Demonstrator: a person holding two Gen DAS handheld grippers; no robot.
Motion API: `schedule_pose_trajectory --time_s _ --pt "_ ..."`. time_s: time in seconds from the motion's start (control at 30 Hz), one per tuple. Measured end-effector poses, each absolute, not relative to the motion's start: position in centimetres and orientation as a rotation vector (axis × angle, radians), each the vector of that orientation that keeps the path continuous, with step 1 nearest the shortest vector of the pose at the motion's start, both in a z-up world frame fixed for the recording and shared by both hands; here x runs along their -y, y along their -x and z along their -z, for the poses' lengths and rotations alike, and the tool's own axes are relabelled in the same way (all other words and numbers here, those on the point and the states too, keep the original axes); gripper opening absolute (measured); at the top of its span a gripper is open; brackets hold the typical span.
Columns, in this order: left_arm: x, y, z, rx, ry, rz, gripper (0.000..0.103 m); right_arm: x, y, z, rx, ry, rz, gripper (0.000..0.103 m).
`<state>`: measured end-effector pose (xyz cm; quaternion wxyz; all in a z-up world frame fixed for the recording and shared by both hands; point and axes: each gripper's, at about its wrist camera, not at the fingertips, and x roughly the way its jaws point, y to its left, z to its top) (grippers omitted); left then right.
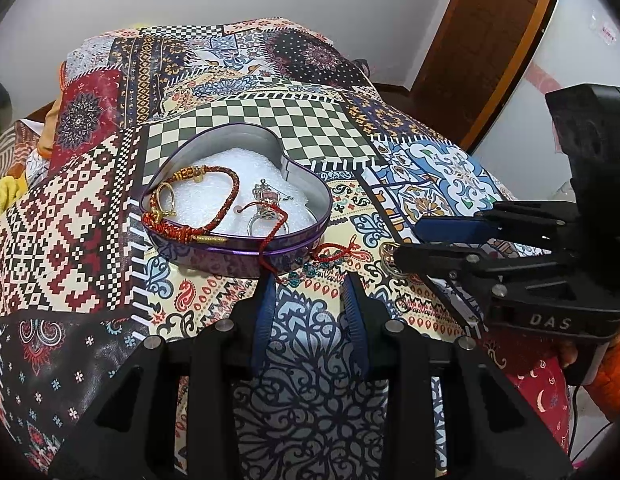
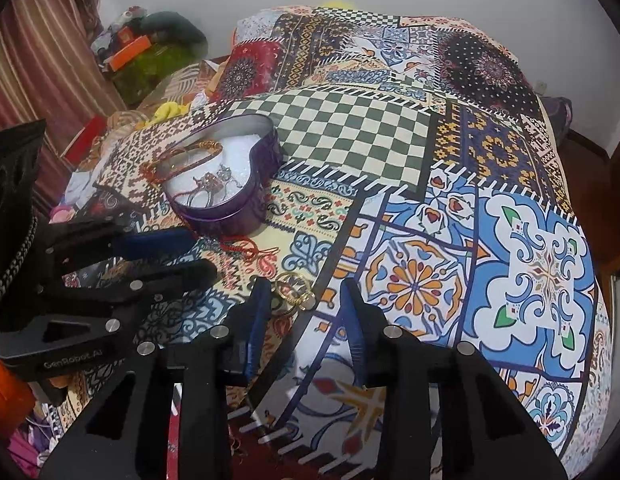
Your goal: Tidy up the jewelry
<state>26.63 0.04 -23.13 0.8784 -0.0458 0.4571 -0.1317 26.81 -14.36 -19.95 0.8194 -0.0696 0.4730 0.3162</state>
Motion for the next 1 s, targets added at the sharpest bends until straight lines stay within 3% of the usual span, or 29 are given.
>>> schedule_pose_trajectory --time_s 0.1,0.23,0.37,1.0 --pt "0.0 -26.9 23.2 -0.948 0.102 0.279 0.033 14.5 -27.1 20.3 -1.024 0.137 -0.679 0.023" --pt "-0.3 -27.3 23.4 -0.947 0.121 0.271 0.011 14.4 -27.0 20.5 -1.023 0.145 -0.684 0.020" --pt "-0.6 -27.5 23.6 -0.946 0.145 0.272 0.001 14.3 -26.9 20.5 -1.020 0.151 -0.690 0.017" --pt "-0.1 -24.7 22.0 -0.931 0.109 0.265 0.000 15.1 -25.9 18.2 -0.931 0.136 -0.667 0.016"
